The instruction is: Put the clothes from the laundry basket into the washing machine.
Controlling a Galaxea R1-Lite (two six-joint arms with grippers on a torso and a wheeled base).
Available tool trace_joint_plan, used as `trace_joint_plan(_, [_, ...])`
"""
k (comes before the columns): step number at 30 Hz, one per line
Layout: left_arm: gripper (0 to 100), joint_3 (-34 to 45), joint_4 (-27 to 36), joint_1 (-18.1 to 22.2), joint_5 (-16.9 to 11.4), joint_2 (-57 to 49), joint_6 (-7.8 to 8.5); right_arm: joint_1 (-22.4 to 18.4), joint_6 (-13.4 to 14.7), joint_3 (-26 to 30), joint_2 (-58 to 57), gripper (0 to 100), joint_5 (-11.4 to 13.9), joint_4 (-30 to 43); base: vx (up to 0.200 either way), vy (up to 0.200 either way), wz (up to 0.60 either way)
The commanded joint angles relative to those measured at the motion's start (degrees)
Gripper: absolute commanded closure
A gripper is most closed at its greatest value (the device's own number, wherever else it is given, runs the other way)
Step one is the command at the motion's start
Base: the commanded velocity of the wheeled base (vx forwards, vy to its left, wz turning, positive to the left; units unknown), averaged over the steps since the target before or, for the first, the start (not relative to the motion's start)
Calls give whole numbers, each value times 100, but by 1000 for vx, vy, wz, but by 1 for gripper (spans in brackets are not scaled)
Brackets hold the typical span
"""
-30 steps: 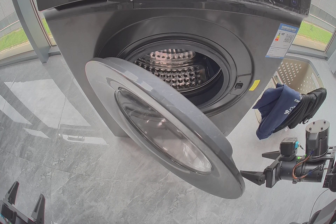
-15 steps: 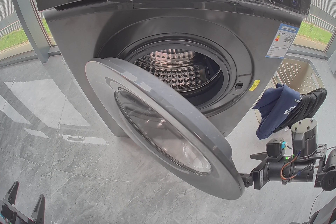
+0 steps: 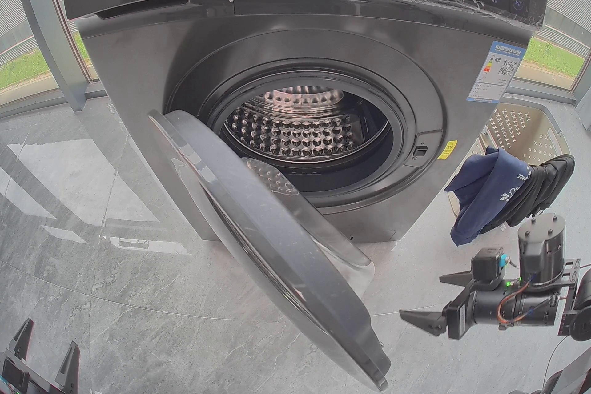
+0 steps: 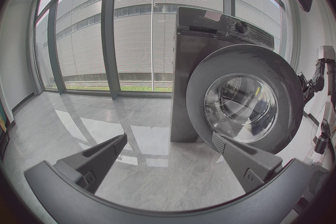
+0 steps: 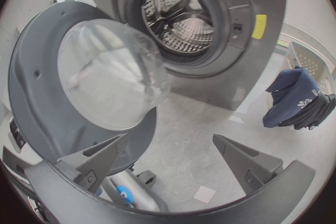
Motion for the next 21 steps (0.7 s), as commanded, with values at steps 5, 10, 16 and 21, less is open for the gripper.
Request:
trace_joint_plan(5, [0,84,-1,0,2,-77,-3,-689,8,-1086,903,0,-249,-32,0,0,0])
trace_joint_plan(10, [0,84,-1,0,2,-77,-3,-557,61,-1464,1448,0,-293,-32,0,0,0])
trace_joint_plan(16, [0,84,-1,0,2,-77,-3,-196,78,-1535,1571,0,-285,-32,0,0,0])
trace_joint_plan(21, [0,84,-1,0,2,-77,-3,182,87,-1508,1554,0,-241,-32,0,0,0])
